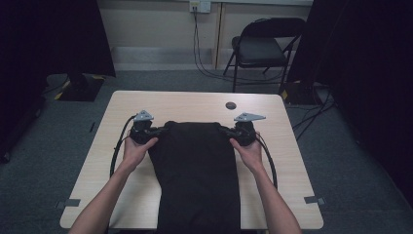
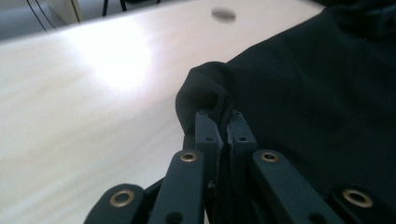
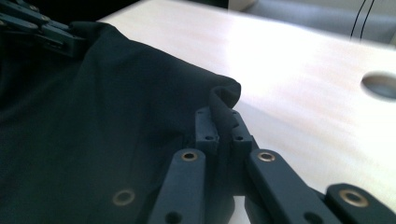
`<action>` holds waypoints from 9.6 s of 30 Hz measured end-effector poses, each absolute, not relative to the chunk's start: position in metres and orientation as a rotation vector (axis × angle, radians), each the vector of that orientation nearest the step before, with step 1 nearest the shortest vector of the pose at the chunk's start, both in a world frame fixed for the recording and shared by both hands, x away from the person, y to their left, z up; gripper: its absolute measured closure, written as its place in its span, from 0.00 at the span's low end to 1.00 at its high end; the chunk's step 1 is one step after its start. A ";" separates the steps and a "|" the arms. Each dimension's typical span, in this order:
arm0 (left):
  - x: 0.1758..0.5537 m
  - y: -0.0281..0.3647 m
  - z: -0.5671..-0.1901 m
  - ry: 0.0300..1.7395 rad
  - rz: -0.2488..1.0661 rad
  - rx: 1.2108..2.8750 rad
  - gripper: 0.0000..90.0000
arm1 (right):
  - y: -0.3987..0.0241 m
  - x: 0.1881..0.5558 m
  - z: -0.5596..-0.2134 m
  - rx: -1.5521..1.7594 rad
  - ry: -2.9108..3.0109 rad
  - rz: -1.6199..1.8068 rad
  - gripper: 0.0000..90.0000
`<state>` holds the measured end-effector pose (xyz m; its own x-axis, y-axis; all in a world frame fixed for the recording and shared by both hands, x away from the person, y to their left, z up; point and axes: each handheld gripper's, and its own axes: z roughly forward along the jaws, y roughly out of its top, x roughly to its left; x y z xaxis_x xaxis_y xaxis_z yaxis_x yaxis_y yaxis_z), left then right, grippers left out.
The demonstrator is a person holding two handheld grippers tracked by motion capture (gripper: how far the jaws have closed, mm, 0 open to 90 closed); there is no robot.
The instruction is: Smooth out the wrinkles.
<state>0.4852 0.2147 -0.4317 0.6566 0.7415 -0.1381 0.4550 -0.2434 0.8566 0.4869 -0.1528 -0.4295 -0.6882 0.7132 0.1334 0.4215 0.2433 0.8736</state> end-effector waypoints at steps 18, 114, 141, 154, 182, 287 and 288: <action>0.504 0.215 -0.396 0.961 0.402 1.765 0.96 | -0.156 0.507 -0.371 1.012 2.113 1.506 0.97; 0.339 0.209 -0.432 0.661 0.184 1.909 0.72 | -0.182 0.318 -0.434 0.852 2.393 1.474 0.73; 0.337 0.177 -0.456 0.693 0.081 2.093 0.57 | -0.140 0.336 -0.462 0.843 2.540 1.309 0.55; 0.379 0.149 -0.455 0.724 0.087 2.052 0.62 | -0.140 0.409 -0.446 0.930 2.353 1.324 0.36; 0.404 0.153 -0.496 0.719 0.198 2.176 0.69 | -0.097 0.469 -0.501 0.887 2.585 1.158 0.24; 0.366 0.107 -0.495 0.574 0.063 2.236 0.75 | -0.101 0.386 -0.428 0.634 2.527 1.308 0.85; 0.365 0.107 -0.495 0.570 0.072 2.237 0.75 | -0.098 0.381 -0.431 0.627 2.544 1.296 0.85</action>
